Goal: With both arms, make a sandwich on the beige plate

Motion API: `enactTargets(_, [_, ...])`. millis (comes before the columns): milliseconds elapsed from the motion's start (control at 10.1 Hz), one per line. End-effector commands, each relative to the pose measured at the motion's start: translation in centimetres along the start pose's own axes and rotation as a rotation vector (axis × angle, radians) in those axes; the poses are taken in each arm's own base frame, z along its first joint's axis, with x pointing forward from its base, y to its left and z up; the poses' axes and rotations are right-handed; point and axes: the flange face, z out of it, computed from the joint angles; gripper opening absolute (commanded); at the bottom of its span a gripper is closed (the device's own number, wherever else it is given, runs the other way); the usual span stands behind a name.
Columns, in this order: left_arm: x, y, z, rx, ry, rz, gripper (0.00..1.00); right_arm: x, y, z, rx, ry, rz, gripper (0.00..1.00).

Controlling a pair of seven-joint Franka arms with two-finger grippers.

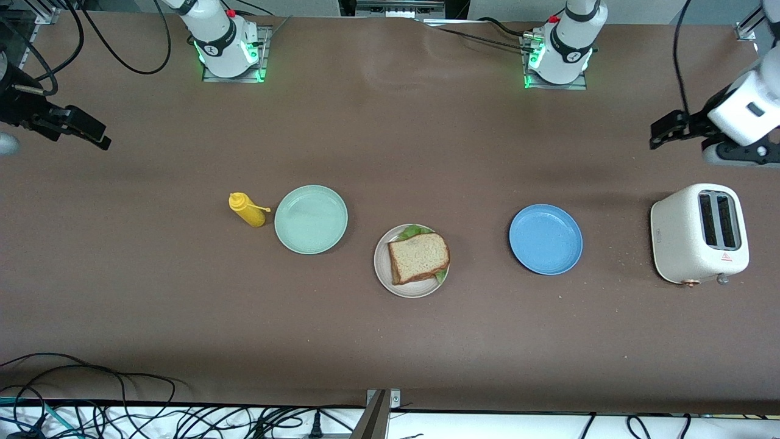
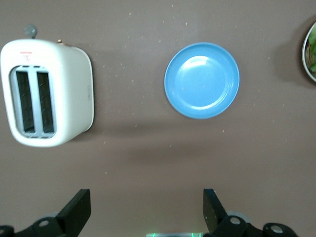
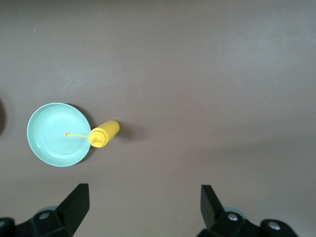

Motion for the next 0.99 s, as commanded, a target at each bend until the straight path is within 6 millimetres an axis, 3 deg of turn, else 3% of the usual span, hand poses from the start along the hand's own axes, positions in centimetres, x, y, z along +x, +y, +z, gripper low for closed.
enactTargets(0, [-0.5,-1.1,-3.7,-0.013,0.03,0.013,1.0,-1.0,-1.4,-0.5,-0.067,0.002,-0.032,1.0])
enactTargets(198, [-0.1,-0.7,-3.4,-0.023,0.024,0.019,1.0,0.1,-0.4,-0.7,-0.07,0.023,-0.028,1.0])
enactTargets(297, [0.6,-0.2,-2.5,-0.023,0.006,0.029,1.0,-0.1,-0.6,-2.2,-0.058,0.028,-0.029,1.0])
enactTargets(396, [1.1,0.1,-1.9,-0.023,-0.007,0.036,1.0,-0.8,-0.4,-2.2,-0.058,-0.015,-0.018,1.0])
enactTargets(892, [1.8,1.3,-2.5,-0.01,0.009,0.051,1.0,-0.9,-0.8,-2.3,-0.036,-0.026,-0.024,1.0])
